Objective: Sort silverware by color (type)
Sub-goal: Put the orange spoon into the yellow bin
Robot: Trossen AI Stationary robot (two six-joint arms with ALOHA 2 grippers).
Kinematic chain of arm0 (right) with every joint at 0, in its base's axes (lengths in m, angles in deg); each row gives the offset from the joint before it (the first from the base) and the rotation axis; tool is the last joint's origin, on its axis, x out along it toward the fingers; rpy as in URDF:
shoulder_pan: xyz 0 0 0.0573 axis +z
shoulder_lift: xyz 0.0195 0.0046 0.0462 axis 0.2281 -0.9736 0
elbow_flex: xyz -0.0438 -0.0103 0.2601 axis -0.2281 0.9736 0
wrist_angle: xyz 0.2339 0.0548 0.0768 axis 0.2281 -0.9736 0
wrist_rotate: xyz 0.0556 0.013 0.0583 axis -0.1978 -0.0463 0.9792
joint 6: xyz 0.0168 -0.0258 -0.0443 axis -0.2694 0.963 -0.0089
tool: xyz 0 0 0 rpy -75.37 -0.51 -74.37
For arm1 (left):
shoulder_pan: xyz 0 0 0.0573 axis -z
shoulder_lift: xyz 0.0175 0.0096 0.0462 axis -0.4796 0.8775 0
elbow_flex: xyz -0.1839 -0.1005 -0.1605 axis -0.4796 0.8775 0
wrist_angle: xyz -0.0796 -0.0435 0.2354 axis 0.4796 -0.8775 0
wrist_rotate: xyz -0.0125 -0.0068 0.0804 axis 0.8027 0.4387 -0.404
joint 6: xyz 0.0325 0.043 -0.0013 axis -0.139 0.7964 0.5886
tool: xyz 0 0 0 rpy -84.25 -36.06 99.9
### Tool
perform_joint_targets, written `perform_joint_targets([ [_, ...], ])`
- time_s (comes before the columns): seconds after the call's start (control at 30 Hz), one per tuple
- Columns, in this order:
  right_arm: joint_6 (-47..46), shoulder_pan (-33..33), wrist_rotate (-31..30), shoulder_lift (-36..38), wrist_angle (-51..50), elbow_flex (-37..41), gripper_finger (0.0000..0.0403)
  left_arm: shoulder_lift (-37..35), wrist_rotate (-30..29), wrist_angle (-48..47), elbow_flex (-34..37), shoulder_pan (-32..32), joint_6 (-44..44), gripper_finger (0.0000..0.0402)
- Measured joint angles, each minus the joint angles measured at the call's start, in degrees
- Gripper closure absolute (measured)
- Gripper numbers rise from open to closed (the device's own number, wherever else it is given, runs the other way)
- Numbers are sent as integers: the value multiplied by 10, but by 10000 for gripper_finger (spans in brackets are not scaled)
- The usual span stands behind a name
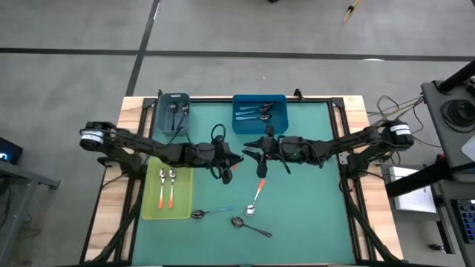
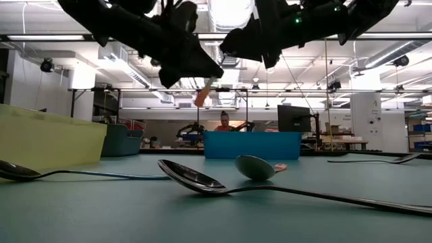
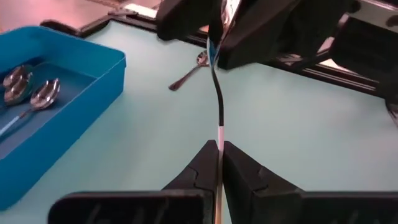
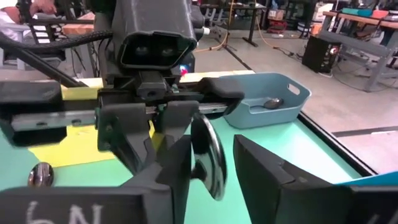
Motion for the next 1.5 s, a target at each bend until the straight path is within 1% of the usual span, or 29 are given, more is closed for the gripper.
perform_joint_targets([
  [0.3,10,0,0,19,0,0,271,-82,0,-97,0,17,-36,401],
  [0.4,13,0,-3,25,-2,0,271,-115,0,-147,0,20,-60,401],
  [0.5,26,0,-6,36,-14,0,270,-153,0,-216,0,28,-107,401],
  [0.63,34,-7,-10,52,-33,0,269,-213,8,-342,0,50,-206,402],
  [0.77,48,-12,-29,63,-55,0,271,-272,14,-478,0,82,-342,402],
  [0.9,55,-14,-63,63,-78,0,267,-307,14,-598,0,131,-493,402],
  [1.0,58,-19,-67,63,-99,0,266,-317,14,-642,0,181,-605,402],
  [1.1,68,-25,-72,63,-109,0,270,-319,8,-669,0,230,-681,402],
  [1.23,85,-37,-86,75,-107,0,276,-313,-31,-730,0,284,-779,402],
  [1.4,92,-46,-87,104,-120,0,276,-305,-35,-800,1,323,-896,402],
  [1.5,92,-45,-86,120,-134,0,275,-296,-36,-822,1,330,-935,402],
])
